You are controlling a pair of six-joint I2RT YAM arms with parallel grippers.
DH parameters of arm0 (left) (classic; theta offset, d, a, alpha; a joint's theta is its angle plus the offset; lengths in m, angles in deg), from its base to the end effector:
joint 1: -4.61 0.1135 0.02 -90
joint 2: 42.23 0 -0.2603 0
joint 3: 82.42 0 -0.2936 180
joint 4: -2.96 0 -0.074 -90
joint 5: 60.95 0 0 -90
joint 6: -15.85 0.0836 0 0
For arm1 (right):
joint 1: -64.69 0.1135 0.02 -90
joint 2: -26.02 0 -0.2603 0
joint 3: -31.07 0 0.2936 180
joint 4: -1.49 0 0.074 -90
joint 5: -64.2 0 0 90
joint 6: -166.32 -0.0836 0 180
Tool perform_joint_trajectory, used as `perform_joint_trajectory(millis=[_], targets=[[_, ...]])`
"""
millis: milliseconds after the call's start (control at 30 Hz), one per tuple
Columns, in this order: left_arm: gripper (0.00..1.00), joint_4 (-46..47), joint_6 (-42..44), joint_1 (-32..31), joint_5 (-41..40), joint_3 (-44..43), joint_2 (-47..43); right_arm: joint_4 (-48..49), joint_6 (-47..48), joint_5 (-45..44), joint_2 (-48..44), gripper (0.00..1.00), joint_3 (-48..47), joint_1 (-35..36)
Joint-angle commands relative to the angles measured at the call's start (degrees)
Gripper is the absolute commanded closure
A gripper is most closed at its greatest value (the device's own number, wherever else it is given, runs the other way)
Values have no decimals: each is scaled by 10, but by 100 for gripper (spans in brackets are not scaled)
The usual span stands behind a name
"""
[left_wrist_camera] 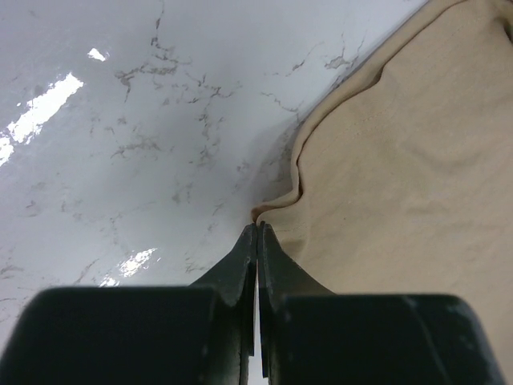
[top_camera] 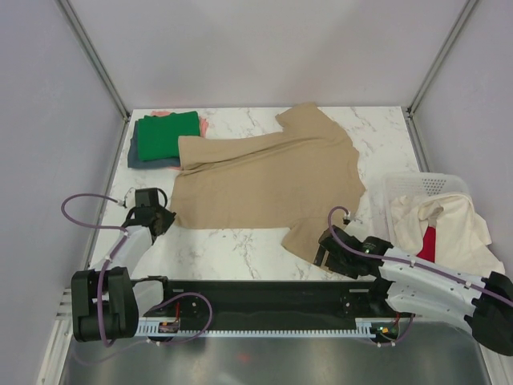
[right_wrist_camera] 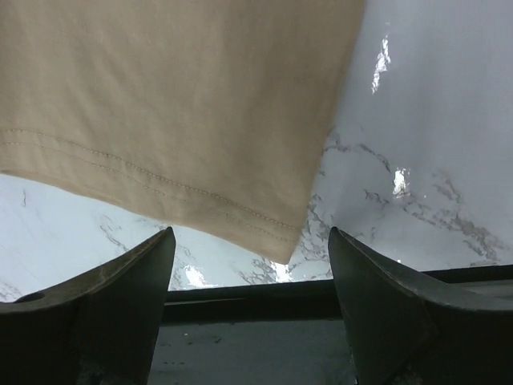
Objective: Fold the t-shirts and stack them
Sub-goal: Fold the tshirt
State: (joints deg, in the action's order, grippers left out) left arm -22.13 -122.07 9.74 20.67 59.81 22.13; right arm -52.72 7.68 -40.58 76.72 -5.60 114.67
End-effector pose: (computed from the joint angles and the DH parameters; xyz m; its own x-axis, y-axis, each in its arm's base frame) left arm 0.2649 0.0360 0.0938 -0.3912 -0.7724 -0.5004 -0.6996 0.6029 -0.3836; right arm 0.1433 0.1374 0.1000 -0.8505 0.3875 -0.3557 0.3087 0.9152 0.2590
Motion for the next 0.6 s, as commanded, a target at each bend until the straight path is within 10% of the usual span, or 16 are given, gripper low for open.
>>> perform_joint_trajectory(millis=[0, 467, 567], targets=[[98, 21, 4, 1, -1, 2, -10, 14, -74, -31, 28, 16, 2, 42], [98, -1, 9, 1, 47, 6, -36, -40, -109, -80, 21, 100, -21, 93], [98, -37, 7, 1, 81, 13, -84, -81, -107, -86, -15, 100, -47, 98]])
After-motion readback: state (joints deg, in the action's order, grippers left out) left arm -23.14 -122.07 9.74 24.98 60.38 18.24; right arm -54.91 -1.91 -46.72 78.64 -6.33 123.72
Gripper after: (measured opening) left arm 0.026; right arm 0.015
